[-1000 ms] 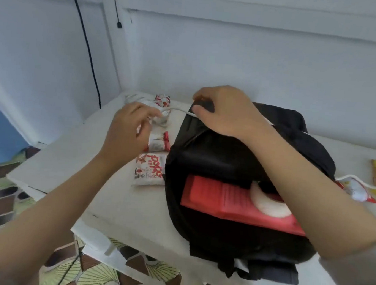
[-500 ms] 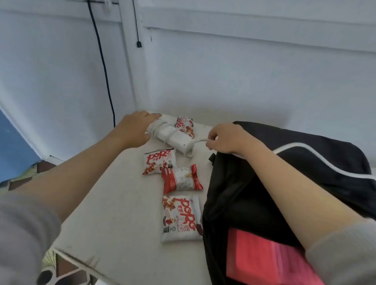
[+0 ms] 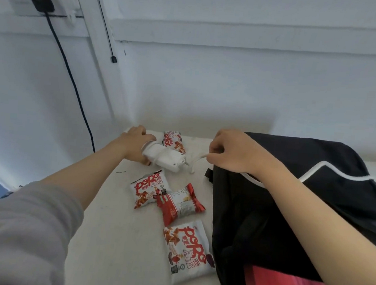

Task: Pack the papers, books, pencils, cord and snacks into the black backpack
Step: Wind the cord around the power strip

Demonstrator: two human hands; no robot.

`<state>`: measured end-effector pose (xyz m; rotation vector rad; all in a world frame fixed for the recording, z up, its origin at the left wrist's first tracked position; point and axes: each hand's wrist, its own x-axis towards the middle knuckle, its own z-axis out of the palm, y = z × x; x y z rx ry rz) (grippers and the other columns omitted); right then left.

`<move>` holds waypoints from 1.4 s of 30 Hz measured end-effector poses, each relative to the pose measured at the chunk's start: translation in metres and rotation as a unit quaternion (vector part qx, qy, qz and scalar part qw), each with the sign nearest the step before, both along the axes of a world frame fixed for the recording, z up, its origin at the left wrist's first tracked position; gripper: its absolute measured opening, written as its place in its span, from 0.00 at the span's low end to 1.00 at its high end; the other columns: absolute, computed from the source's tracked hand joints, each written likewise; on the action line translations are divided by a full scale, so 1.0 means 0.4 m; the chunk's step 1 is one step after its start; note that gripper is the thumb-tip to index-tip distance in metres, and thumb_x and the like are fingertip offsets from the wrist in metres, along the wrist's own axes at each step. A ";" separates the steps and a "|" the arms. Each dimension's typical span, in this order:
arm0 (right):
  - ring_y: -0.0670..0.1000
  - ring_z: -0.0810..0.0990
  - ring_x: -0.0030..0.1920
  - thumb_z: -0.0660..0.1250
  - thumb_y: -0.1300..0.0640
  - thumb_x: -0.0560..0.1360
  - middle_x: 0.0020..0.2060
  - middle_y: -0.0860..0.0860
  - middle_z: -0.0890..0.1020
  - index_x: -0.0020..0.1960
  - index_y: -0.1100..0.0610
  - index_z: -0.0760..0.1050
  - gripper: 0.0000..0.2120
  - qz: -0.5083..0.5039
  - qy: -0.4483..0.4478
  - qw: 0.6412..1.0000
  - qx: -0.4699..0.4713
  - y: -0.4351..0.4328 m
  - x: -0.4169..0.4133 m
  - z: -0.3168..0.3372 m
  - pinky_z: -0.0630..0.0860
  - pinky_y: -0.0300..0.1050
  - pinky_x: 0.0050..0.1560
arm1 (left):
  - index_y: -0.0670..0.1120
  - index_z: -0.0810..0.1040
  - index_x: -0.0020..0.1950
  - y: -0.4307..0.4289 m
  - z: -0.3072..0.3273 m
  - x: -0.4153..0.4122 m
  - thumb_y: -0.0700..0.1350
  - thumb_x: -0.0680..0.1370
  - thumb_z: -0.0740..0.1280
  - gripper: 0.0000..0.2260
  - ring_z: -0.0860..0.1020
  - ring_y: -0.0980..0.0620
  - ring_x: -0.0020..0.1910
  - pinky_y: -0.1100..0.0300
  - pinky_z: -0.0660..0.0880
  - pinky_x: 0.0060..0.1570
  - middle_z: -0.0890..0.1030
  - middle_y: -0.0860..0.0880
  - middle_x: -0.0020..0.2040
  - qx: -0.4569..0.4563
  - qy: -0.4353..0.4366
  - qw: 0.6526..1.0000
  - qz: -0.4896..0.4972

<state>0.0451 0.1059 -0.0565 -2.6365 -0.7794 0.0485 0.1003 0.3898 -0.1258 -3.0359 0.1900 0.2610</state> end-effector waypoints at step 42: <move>0.33 0.76 0.54 0.68 0.46 0.72 0.56 0.39 0.78 0.61 0.45 0.70 0.19 0.066 0.184 0.887 0.418 0.041 -0.061 0.109 0.71 0.26 0.52 | 0.69 0.38 0.71 -0.229 0.239 -0.240 0.47 0.71 0.73 0.48 0.81 0.56 0.45 0.64 0.78 0.45 0.79 0.52 0.52 -0.604 -0.136 0.783 -0.059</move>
